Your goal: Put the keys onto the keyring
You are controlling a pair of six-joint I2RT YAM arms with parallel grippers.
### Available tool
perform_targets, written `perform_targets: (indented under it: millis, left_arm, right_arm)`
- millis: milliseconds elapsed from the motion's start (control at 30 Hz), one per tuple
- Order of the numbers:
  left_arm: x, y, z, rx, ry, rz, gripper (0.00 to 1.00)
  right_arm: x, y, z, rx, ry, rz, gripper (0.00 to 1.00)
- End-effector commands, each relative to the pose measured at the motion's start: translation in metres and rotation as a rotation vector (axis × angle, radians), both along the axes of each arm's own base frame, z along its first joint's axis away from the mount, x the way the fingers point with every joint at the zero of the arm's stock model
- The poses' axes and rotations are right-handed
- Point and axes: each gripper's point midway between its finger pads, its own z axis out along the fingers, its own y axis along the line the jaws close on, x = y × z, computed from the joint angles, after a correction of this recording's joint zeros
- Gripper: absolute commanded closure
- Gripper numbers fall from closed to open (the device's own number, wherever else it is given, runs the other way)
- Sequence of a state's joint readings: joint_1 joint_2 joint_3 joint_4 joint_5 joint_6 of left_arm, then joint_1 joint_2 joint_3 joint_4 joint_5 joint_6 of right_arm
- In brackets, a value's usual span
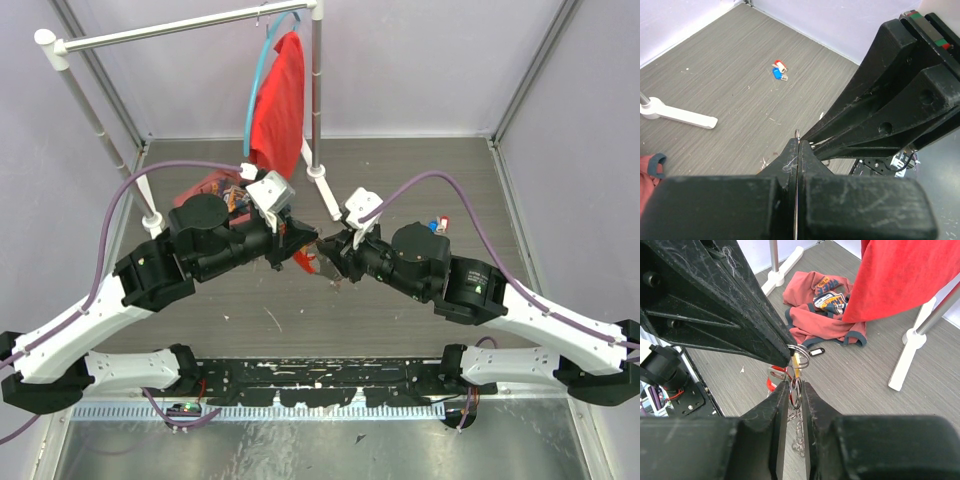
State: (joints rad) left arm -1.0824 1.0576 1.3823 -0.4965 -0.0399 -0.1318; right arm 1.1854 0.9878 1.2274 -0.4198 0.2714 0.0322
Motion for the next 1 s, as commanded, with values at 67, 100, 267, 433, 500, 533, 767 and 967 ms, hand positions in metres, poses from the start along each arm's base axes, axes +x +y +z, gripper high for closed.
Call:
perform_targets:
  millis: [67, 100, 267, 433, 500, 533, 767, 967]
  left_arm:
    - [-0.001, 0.000, 0.026, -0.068, -0.032, -0.008, 1.00]
    - [-0.001, 0.000, 0.027, -0.069, -0.032, -0.007, 1.00]
    - [0.000, -0.001, 0.022, -0.055, -0.031, -0.004, 1.00]
    - [0.001, 0.000, 0.016, -0.031, -0.034, 0.002, 1.00]
    - [0.002, 0.001, 0.014, -0.016, -0.038, 0.001, 1.00]
    - [0.002, 0.001, 0.012, -0.007, -0.039, 0.002, 1.00]
    - [0.004, 0.001, 0.004, 0.029, -0.050, 0.001, 0.99]
    - [0.001, 0.003, 0.002, 0.014, -0.049, -0.006, 0.76]
  right_arm:
    - [-0.004, -0.006, 0.042, 0.104, -0.043, 0.006, 0.85]
    - [-0.004, -0.007, 0.042, 0.105, -0.043, 0.009, 0.86]
    - [-0.009, -0.008, 0.045, 0.082, -0.040, 0.033, 0.93]
    - [-0.022, -0.003, 0.045, 0.042, -0.014, 0.111, 0.99]
    - [-0.025, -0.002, 0.047, 0.014, 0.003, 0.134, 0.99]
    - [-0.027, -0.002, 0.045, -0.007, 0.015, 0.142, 0.99]
    - [-0.035, 0.006, 0.020, -0.171, 0.155, 0.177, 0.99]
    - [-0.023, -0.001, 0.012, -0.132, 0.224, 0.041, 0.99]
